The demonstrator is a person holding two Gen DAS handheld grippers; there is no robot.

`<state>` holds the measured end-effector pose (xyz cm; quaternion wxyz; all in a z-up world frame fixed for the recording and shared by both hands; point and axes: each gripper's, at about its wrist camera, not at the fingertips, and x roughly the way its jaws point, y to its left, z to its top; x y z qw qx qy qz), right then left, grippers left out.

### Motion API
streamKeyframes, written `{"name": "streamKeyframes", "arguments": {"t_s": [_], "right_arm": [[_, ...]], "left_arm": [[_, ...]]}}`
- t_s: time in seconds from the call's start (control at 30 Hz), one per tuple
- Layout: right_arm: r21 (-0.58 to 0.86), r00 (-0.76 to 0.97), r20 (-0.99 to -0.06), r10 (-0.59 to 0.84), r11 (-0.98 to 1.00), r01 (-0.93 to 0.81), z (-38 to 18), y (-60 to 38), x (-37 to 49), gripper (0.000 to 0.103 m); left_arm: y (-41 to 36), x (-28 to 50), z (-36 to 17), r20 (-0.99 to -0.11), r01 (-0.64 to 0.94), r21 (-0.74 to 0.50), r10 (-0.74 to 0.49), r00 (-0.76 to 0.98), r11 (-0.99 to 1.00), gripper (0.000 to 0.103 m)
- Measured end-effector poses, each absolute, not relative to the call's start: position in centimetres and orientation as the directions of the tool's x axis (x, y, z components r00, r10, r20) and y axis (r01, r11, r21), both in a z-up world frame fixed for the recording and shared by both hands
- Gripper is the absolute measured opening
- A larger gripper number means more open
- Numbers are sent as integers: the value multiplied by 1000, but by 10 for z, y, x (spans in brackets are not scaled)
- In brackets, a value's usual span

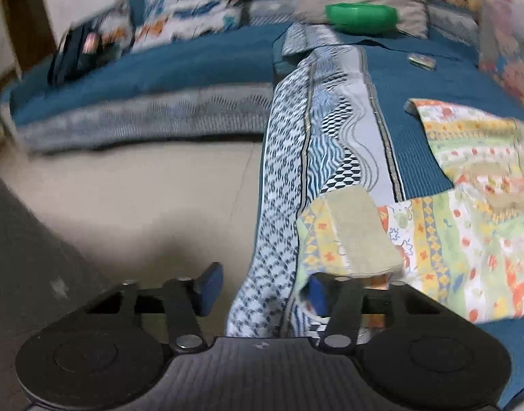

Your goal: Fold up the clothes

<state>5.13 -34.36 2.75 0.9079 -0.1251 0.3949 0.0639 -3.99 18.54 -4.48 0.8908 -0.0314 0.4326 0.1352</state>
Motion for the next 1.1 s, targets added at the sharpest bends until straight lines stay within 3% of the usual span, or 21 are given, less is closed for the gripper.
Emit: {"name": "streamKeyframes", "arguments": {"t_s": [0.03,0.1,0.3,0.4,0.57,0.8,1.0,1.1], "right_arm": [[-169,681,-732,31,960,-225,26,-340,50,30],[-153,678,-732,60,956,-250,24,-332,47,38],[-129,647,-753,121,936,-326,9,-305,45,48],[-130,627,-769,123,931,-342,-1,-298,46,51],[-145,623,-774,110,928,-344,-14,-296,47,53],[-129,626,-772,112,937,-326,-9,-306,49,38],[-139,631,-769,100,938,-319,-7,-306,48,23],[-168,651,-753,98,927,-335,-5,-304,44,7]], "left_arm": [[189,-40,-46,-785,-281,39,204,585,959,45],[197,-40,-47,-797,-317,-18,178,577,948,45],[238,-47,-52,-819,-457,-256,60,570,852,49],[248,-52,-53,-822,-489,-279,58,567,827,56],[263,-60,-51,-824,-561,-215,160,543,800,62],[254,-66,-39,-794,-511,-65,266,547,857,76],[219,-52,-27,-762,-425,-32,253,596,904,84],[198,-44,-20,-749,-369,-26,226,622,929,86]]}}
